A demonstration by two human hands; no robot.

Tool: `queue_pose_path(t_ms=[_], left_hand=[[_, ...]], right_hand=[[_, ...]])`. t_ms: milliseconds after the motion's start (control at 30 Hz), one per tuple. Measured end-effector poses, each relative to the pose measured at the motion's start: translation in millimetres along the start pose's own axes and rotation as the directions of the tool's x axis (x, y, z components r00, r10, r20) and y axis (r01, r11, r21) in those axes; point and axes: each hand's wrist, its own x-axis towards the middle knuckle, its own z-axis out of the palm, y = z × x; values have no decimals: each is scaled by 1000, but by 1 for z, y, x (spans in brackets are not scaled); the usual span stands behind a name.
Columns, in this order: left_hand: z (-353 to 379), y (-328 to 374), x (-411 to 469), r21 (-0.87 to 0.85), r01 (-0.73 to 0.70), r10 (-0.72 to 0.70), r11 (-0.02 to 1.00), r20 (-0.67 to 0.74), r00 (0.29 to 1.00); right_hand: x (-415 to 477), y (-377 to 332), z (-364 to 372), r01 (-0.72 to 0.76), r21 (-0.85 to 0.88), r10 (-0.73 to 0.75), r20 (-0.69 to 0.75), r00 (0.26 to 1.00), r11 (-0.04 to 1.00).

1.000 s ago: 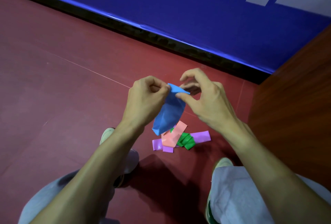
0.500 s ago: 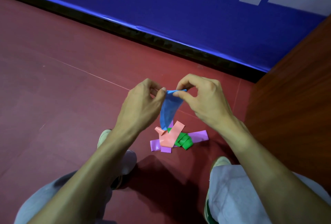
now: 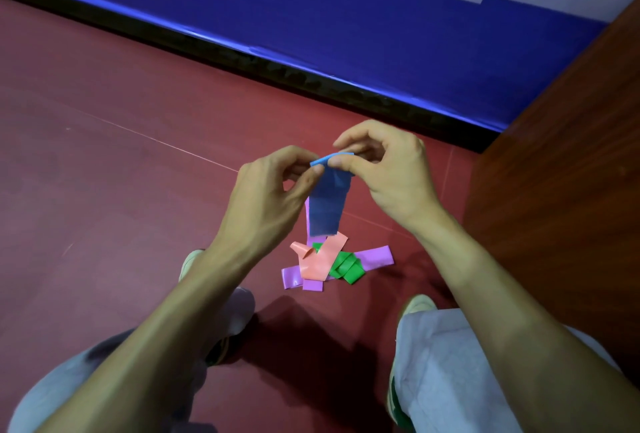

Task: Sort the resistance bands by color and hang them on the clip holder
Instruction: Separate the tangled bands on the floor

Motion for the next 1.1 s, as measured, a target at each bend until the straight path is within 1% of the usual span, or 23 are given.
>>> queue_pose_path(t_ms=[67,133,233,300,400,500,567,633,700,800,933,1000,1100], left_hand=[[1,-3,1,7,-6,6,1000,-19,1000],[0,-4,2,-24,13,-14,1000,-34,999],[-4,-4,6,-163,78,-84,984,-28,996],[-8,-2,7,-293,112,-125,950,-26,992],[-15,1,9,-513,123,-164,850,-36,986],[-21,2,11,-670,164,-249,724,-32,968],[-26,1,13,-767,204,-337,608,-17,941],[-31,-2,16,-851,220,-396,477,16,918],[-35,-7,18,-897,225,-426,381,45,904],[-38,-15,20,-928,226,-460,297,68,885],[-43,-22,21,-967,189,-514,172,75,854],[-46,-23,21,-977,165,-538,136,67,840],[-48,-23,20,-982,143,-560,124,50,827]], right_hand=[[1,0,-1,-18,27,17,31,999,999],[1,1,-2,-42,41,39,68,997,998],[1,3,-3,-67,27,62,138,988,997],[-1,5,-2,-95,0,93,209,974,995],[-4,9,1,-114,-128,150,327,933,985],[-7,13,6,-79,-230,174,426,888,970],[-8,16,8,-75,-265,192,451,871,961],[-9,17,10,-89,-285,217,458,862,954],[-9,16,13,-132,-231,228,464,856,964],[-10,12,17,-183,-148,231,465,855,972],[-10,11,20,-204,-135,244,494,835,970],[-11,12,21,-209,-149,255,492,832,967],[-10,10,21,-224,-132,260,476,840,966]])
